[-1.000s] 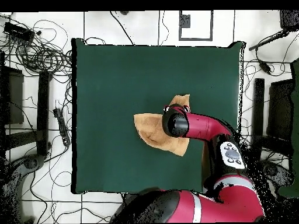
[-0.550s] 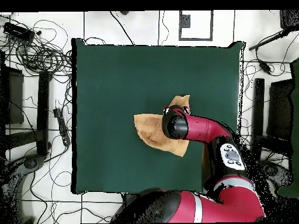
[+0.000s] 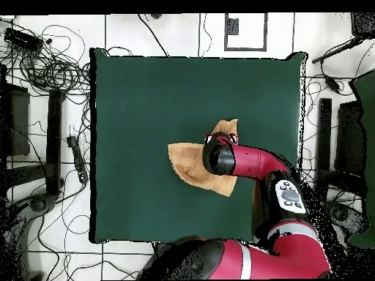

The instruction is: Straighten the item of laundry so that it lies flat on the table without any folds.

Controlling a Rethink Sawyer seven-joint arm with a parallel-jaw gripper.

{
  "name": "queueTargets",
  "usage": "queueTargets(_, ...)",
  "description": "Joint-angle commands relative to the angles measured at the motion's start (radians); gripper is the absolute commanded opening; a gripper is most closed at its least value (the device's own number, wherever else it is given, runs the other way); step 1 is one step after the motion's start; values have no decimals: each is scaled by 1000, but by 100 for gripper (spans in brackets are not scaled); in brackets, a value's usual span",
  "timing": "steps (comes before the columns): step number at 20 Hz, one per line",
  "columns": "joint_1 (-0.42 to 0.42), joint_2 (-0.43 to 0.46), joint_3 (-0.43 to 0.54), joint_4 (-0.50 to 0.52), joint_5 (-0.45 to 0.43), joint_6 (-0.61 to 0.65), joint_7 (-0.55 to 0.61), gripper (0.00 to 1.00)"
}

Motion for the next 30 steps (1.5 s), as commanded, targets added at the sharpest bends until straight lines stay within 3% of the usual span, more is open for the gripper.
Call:
queueTargets(1, 61, 54, 43, 151, -6, 118, 128, 0)
queueTargets(30, 67, 1, 69, 151, 18, 175, 110, 0)
